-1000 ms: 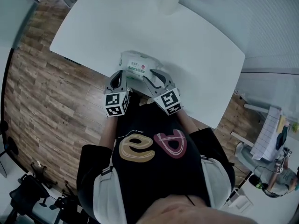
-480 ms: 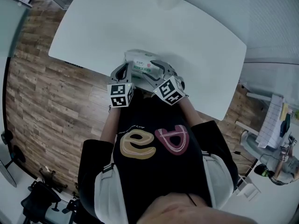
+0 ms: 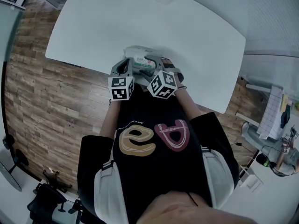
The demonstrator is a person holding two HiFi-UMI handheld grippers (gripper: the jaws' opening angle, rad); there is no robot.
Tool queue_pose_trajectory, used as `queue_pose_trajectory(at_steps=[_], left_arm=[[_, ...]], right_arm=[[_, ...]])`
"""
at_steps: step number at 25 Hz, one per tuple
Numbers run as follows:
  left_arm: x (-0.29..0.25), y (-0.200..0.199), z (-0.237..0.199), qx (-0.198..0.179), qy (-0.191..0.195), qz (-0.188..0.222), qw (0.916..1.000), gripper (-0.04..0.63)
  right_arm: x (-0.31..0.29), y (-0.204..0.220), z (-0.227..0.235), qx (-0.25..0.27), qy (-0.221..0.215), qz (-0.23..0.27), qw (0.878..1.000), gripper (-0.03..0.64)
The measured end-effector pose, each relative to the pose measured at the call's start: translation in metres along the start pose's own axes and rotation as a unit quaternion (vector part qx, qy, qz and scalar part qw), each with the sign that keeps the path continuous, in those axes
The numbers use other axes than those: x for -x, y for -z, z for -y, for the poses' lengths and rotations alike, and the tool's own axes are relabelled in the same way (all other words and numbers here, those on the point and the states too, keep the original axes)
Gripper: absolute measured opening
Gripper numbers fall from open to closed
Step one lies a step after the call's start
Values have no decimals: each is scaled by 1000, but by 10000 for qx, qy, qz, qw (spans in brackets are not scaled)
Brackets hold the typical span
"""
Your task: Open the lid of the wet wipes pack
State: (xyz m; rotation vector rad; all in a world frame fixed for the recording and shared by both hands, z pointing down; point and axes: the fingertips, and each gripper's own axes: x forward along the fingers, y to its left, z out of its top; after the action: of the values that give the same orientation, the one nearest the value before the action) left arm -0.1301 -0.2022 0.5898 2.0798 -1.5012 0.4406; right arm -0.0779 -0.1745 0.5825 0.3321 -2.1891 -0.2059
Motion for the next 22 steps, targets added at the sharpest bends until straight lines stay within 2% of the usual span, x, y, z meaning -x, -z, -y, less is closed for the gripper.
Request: queue_pose_trajectory(at_steps=[9,15,22], left_arm=[[-4,5,-1,-53,119,-164,9998,18],[-6,9,-3,-41,156,-288,9995,18],[-8,11,-2,-26,178,-292,9994,19]], right_arm=[[-10,7,-1,351,-48,-345,9988,256],[-15,7,-4,62,-396,-445,9982,236],[-14,9,-1,-288,-570,-350,9973,227]])
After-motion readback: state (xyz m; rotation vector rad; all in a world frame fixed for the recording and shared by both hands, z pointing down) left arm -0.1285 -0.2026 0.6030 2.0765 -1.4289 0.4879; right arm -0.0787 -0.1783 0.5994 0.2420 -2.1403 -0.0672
